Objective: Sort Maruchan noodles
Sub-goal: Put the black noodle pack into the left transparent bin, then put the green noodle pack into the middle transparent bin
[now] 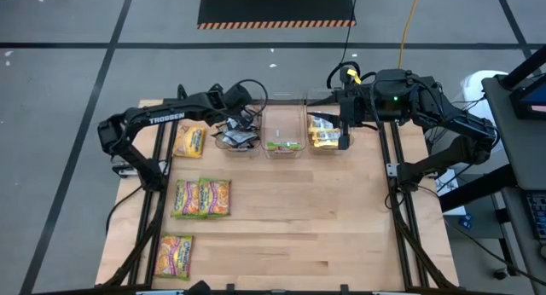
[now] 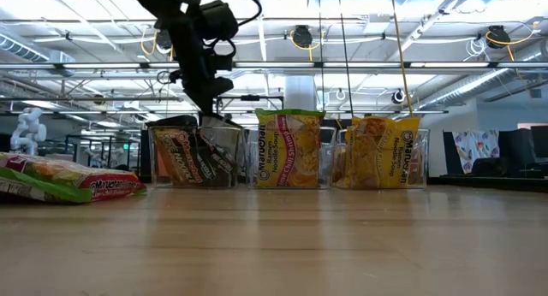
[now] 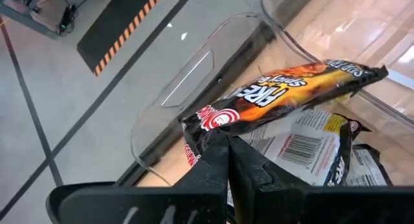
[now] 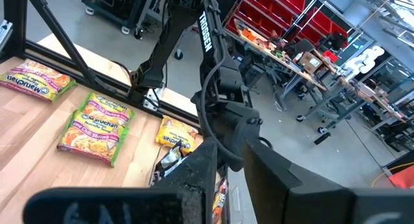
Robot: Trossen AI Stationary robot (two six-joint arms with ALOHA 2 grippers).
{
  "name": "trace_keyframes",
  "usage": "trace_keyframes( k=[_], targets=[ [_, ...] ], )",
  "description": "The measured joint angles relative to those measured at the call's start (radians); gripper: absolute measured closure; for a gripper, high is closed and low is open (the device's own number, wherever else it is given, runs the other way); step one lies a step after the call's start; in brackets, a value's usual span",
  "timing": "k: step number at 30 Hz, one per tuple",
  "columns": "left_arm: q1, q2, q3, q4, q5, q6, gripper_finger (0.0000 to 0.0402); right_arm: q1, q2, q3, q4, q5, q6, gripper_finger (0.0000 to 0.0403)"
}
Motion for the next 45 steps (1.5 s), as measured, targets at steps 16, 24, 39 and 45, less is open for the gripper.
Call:
trace_keyframes(
  k=[16,24,39,45],
  targets=[
    [-0.003,-0.006,0.000,-0.005,0.001,-0.008,0.0377,0.000,0.000,0.000,0.000,0.000,0.000,0.0334],
    [-0.030,-0.046,0.000,-0.022,0.013,0.021,0.0374,0.000,0.000,0.000,0.000,0.000,0.005,0.0334],
    [-0.222,-0.505,0.001,-0.196,0.207,-0.099,0.0373,0.054,0.111,0.000,0.108,-0.003,0.000,0.0335],
    [-0.347,-0.695,0.001,-0.205,0.206,-0.142,0.0373,0.107,0.223,0.000,0.261,-0.004,-0.032,0.0335]
  ],
)
